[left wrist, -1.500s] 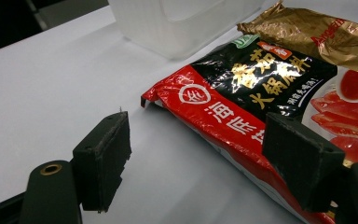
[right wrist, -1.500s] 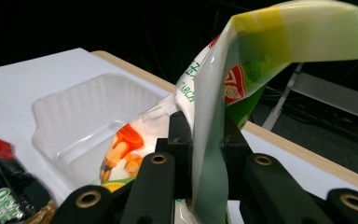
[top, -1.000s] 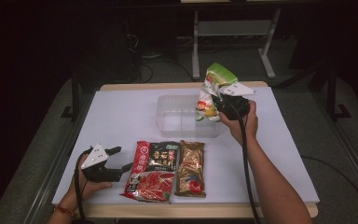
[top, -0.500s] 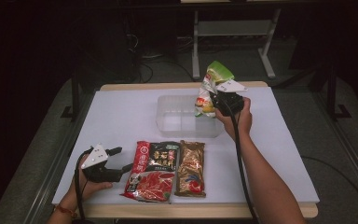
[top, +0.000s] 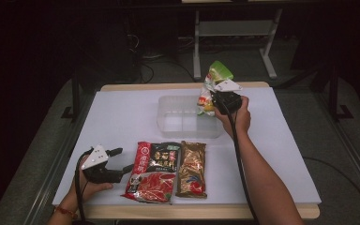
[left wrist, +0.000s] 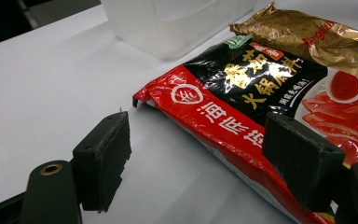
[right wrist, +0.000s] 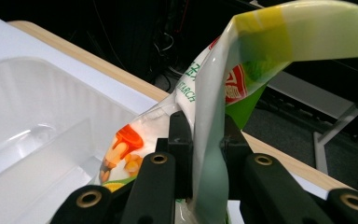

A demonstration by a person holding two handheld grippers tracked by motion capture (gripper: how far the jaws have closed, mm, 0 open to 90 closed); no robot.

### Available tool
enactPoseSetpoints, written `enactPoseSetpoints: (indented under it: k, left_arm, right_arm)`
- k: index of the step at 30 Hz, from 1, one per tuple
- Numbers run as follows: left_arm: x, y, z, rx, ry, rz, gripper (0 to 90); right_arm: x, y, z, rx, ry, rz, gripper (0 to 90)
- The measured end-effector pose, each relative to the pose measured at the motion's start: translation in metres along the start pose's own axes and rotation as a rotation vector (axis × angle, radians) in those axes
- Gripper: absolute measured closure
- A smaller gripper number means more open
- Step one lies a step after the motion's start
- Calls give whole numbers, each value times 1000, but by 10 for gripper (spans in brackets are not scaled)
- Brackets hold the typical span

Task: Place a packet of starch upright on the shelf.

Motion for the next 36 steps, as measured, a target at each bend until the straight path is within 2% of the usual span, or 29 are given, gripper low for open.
enactPoseSetpoints:
  k: [9, 16, 23, 25, 26, 28, 29, 30, 32, 33, 36]
  left_arm:
    - [0, -1, -1, 3, -1, -7, 235]
    - [0, 0, -2, 5, 7, 1, 234]
    - [1, 0, -3, 8, 11, 4, 234]
    - [1, 0, -3, 9, 10, 5, 234]
    - [1, 0, -3, 8, 9, 6, 234]
    - [2, 1, -3, 9, 10, 11, 234]
    - [2, 0, -3, 10, 14, 12, 234]
    - [2, 0, -4, 11, 16, 9, 234]
    - [2, 0, -4, 9, 20, 6, 234]
    - [2, 0, -4, 14, 27, 1, 230]
    - [1, -1, -5, 14, 29, -2, 230]
  right_arm:
    - [2, 0, 3, -21, 18, 2, 788]
    - [5, 3, 15, -95, 16, 30, 787]
    - [3, 10, 18, -98, 10, 4, 786]
    - [1, 13, 18, -104, 17, 0, 787]
    - [-3, 17, 16, -83, 34, -5, 788]
    - [-4, 18, 17, -89, 49, -1, 790]
    - [-4, 19, 23, -123, 78, 4, 791]
    - [-3, 19, 26, -136, 87, 11, 792]
    - [-2, 19, 29, -146, 86, 13, 792]
    - [3, 21, 33, -145, 62, 16, 791]
    - [6, 24, 35, -157, 76, 12, 791]
Point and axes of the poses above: each handheld gripper's, and its own axes: x roughly forward along the jaws, y roughly out of its underside, z roughly to its left, the point moved 1 cm from there along x, roughly forward along the jaws, and after that the axes turned 11 degrees about -y, right-handed, at the moved point
